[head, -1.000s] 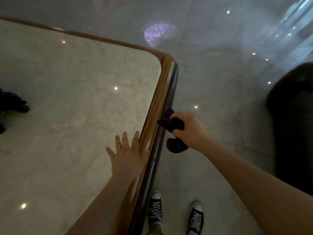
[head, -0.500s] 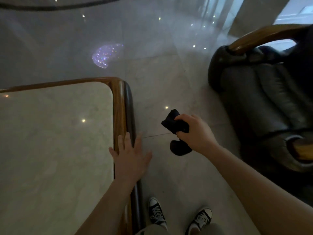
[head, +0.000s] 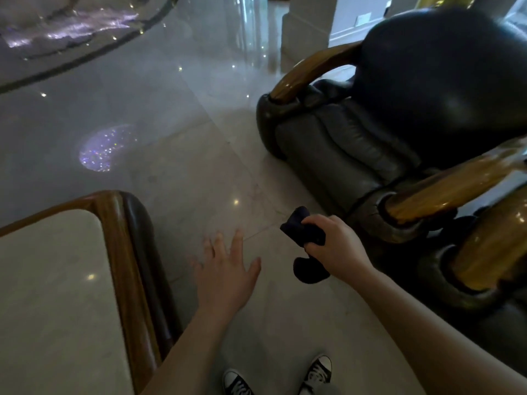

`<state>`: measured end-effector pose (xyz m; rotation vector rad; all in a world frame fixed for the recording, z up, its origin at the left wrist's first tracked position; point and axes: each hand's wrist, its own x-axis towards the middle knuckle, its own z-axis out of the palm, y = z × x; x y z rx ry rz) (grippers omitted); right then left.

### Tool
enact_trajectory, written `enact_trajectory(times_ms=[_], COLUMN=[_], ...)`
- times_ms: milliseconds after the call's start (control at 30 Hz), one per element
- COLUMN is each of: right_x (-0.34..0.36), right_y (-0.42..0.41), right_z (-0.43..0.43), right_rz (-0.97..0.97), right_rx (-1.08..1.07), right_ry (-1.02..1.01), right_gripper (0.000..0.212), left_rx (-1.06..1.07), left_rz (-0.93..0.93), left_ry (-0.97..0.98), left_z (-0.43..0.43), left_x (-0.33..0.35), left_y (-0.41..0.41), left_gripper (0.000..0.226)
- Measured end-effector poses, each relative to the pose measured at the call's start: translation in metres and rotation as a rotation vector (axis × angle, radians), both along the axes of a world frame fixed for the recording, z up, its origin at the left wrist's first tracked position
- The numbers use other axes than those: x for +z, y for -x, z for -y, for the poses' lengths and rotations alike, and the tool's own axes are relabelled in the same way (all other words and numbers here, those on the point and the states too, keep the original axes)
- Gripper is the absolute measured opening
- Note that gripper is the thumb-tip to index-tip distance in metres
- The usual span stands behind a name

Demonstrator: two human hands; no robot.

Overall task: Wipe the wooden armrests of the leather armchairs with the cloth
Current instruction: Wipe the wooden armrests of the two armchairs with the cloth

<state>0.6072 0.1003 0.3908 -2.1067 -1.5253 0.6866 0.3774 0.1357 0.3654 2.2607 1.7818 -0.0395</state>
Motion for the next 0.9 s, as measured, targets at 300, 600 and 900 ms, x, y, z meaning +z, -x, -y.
enact_trajectory(times_ms=[300, 600, 900], right_x=[0.012, 0.016, 0.015], right_y=[-0.132, -0.221, -0.271], right_z=[0.056, 0.110, 0.120], right_rz=[0.023, 0.023, 0.050], right_rx=[-0.241, -0.471, -0.711], right_ry=[-0.044, -0.061, -0.073], right_gripper=[0.046, 0.049, 0.047], left_rx=[-0.197, -0.444, -0.698], left_rz=[0.039, 0.067, 0.093], left_ry=[-0.012, -0.052, -0.005], left_z=[0.002, 0.006, -0.023], left_x=[0.013, 0.009, 0.008], left_y=[-0.151, -0.266, -0.362], left_gripper=[0.075, 0.078, 0.075])
